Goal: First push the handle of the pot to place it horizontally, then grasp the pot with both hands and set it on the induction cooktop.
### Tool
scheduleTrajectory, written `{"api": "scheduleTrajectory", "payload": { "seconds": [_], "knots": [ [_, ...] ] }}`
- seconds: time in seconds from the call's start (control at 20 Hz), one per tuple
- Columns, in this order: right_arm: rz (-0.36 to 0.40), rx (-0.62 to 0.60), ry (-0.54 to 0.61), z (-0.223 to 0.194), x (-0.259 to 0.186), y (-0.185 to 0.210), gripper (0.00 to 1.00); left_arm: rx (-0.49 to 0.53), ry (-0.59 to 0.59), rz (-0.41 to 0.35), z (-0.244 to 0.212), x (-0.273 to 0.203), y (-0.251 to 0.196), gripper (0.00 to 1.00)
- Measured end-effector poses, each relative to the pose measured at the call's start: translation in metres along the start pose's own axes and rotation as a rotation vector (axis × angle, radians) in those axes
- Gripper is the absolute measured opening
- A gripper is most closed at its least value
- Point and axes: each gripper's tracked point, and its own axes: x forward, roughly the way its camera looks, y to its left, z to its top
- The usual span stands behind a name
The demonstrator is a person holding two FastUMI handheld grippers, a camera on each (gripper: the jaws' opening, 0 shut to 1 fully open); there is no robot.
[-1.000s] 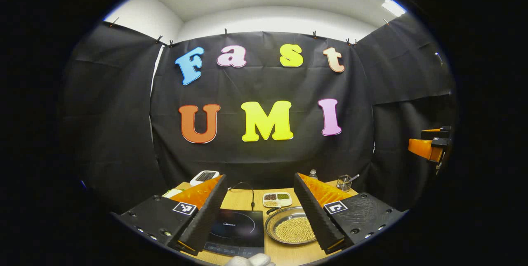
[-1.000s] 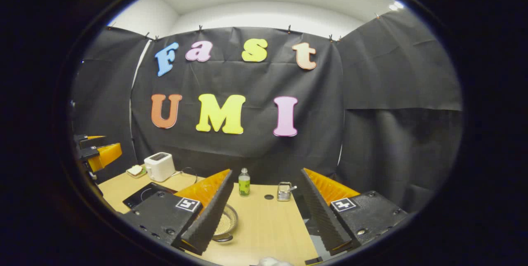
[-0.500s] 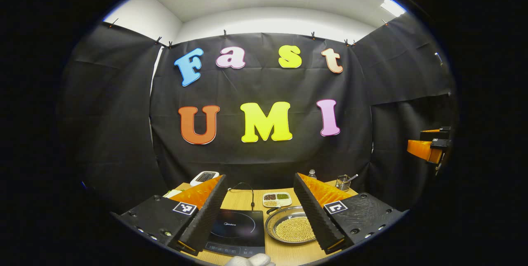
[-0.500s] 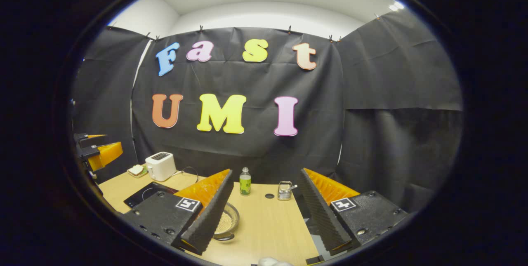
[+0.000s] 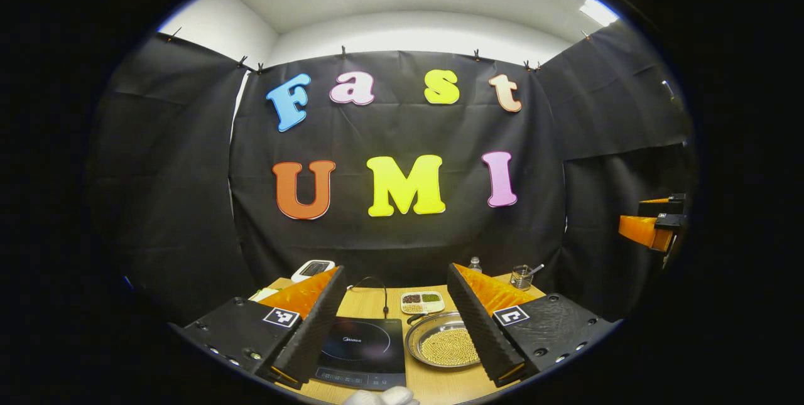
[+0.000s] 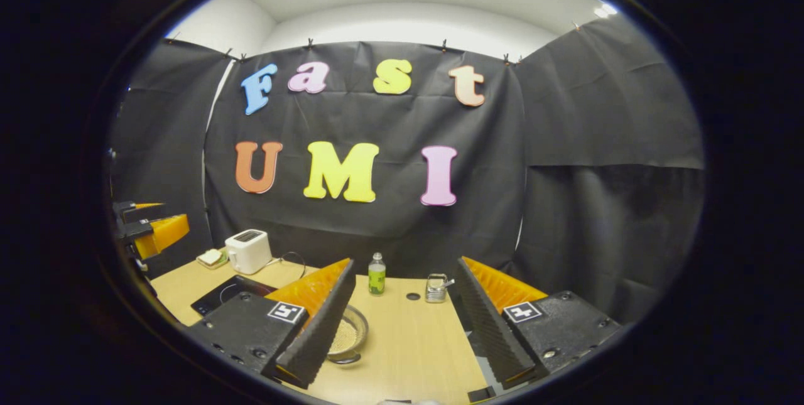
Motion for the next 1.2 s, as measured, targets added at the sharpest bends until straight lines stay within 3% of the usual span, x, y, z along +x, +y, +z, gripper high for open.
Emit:
{"api": "scheduleTrajectory", "payload": {
  "seconds": [0.1, 0.2, 0.25, 0.3, 0.35, 0.4, 0.45, 0.7, 0.9, 1.2],
  "knots": [
    [0.029, 0.014, 0.039, -0.009, -0.001, 0.01, 0.93, 0.001, 0.001, -0.003, -0.001, -0.003, 0.003, 0.96],
    [0.045, 0.026, 0.079, -0.019, 0.0, 0.017, 0.72, 0.002, 0.005, -0.006, -0.004, -0.006, 0.005, 0.96],
    [0.045, 0.022, 0.111, -0.028, 0.0, 0.021, 0.55, 0.002, 0.008, -0.006, -0.007, -0.006, 0.007, 0.96],
    [0.049, 0.018, 0.136, -0.038, 0.002, 0.024, 0.46, 0.0, 0.011, -0.004, -0.008, -0.007, 0.009, 0.96],
    [0.056, 0.012, 0.161, -0.047, 0.002, 0.028, 0.3, -0.004, 0.013, -0.003, -0.011, -0.009, 0.01, 0.96],
    [0.064, 0.003, 0.193, -0.062, 0.005, 0.033, 0.25, -0.008, 0.016, -0.002, -0.013, -0.01, 0.011, 0.96],
    [0.077, -0.01, 0.229, -0.077, 0.006, 0.036, 0.08, -0.008, 0.018, 0.001, -0.015, -0.011, 0.013, 0.96],
    [0.177, -0.071, 0.439, -0.173, 0.011, 0.056, 0.01, -0.02, 0.026, 0.016, -0.025, -0.013, 0.013, 0.96],
    [0.255, -0.092, 0.621, -0.255, 0.019, 0.078, 0.04, -0.023, 0.054, 0.05, -0.032, -0.017, 0.017, 0.96],
    [0.389, -0.123, 0.744, -0.323, 0.034, 0.126, 0.04, -0.008, 0.063, 0.104, -0.026, -0.025, 0.024, 0.96]
  ]
}}
